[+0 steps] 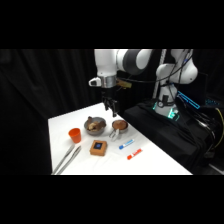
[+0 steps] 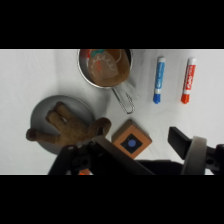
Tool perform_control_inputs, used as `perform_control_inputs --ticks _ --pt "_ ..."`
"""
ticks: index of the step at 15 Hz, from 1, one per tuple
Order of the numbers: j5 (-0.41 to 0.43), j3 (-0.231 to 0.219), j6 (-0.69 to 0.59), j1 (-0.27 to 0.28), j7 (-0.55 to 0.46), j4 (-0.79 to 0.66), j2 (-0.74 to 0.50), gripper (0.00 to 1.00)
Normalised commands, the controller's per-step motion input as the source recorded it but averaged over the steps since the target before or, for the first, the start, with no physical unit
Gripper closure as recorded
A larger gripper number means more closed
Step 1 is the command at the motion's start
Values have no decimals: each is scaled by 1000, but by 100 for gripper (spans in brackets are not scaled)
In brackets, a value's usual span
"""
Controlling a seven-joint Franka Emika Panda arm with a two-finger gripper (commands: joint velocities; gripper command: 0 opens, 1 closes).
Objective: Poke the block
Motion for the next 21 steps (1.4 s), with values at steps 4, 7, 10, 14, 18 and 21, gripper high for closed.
perform_control_inputs --ticks 4,7,10,14,18,21 --pt "-14 10 7 -21 13 152 126 0" --pt "-27 8 -31 -24 35 440 303 0" --pt "-86 14 -69 -8 102 594 386 0" --pt "-83 15 -110 0 95 607 404 25" --pt "-67 26 -100 14 71 452 314 51" --pt "-80 19 -97 28 78 306 188 77"
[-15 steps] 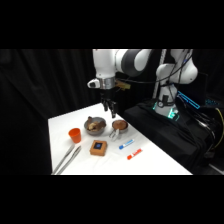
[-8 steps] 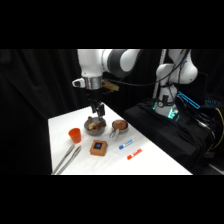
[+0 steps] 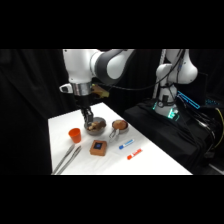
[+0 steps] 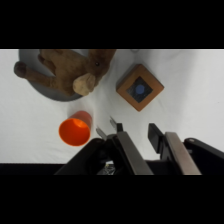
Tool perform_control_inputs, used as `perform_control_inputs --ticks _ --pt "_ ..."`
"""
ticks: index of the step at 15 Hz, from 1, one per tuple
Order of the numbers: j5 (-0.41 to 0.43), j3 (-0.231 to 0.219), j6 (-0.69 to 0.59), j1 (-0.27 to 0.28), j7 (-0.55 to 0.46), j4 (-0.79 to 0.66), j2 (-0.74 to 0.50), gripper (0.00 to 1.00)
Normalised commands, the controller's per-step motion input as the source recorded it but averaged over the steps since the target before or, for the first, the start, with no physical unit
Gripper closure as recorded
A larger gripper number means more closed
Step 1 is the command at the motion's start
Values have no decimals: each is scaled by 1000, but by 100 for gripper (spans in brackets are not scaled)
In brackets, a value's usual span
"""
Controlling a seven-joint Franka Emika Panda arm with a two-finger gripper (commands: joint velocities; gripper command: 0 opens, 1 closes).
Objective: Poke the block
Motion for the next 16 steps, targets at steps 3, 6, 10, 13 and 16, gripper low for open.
perform_control_inputs --ticks 3,6,10,13,16 --pt "-84 21 -82 35 76 172 82 98" --pt "-94 33 -9 57 94 -9 -24 100" --pt "-85 44 95 56 87 -142 -42 97" --pt "-76 39 176 38 73 -160 -8 98" --pt "-84 30 238 32 62 -118 44 99"
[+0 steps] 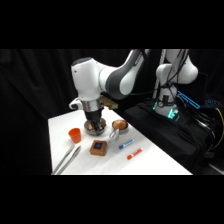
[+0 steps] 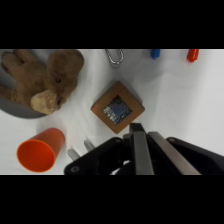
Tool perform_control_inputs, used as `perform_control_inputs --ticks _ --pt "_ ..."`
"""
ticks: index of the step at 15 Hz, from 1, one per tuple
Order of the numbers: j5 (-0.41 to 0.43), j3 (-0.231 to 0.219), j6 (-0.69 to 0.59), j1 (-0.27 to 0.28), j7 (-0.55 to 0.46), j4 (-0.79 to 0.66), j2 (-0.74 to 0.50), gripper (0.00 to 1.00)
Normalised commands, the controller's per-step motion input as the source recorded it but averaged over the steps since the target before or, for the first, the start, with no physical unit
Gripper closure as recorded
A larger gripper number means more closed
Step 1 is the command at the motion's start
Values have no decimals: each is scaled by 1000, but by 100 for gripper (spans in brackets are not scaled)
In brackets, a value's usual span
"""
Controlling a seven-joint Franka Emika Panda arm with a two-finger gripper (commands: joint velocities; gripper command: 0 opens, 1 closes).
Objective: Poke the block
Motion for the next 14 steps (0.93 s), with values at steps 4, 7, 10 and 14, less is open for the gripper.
perform_control_inputs --ticks 4,7,10,14 --pt "-108 0 254 16 50 -7 155 97" --pt "-109 -18 203 -3 24 71 191 98" --pt "-111 -24 171 -18 -3 113 178 98" --pt "-96 -12 165 -38 -38 155 176 99"
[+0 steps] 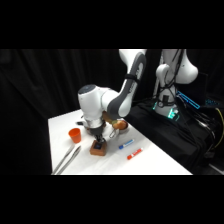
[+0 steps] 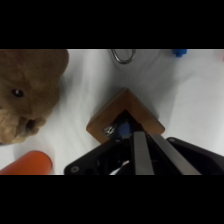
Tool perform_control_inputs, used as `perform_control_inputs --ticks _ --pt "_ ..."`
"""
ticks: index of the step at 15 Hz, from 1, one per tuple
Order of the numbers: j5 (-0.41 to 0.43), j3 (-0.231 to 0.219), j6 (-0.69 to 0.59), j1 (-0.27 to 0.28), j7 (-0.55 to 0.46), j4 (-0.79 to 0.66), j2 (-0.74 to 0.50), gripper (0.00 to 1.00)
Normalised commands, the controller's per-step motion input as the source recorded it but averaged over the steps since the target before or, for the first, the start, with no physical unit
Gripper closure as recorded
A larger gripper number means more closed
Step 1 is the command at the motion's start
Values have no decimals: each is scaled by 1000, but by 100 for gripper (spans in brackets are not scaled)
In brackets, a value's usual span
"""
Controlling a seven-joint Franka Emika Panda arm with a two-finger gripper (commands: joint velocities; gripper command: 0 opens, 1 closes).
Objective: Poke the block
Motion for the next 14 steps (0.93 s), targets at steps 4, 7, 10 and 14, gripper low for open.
perform_control_inputs --ticks 4,7,10,14 --pt "-76 0 156 -39 -55 170 169 98" --pt "-68 4 111 -35 -59 153 143 98" --pt "-54 5 19 -38 -50 113 76 99" --pt "-61 -13 -214 -23 -18 -89 -277 99"
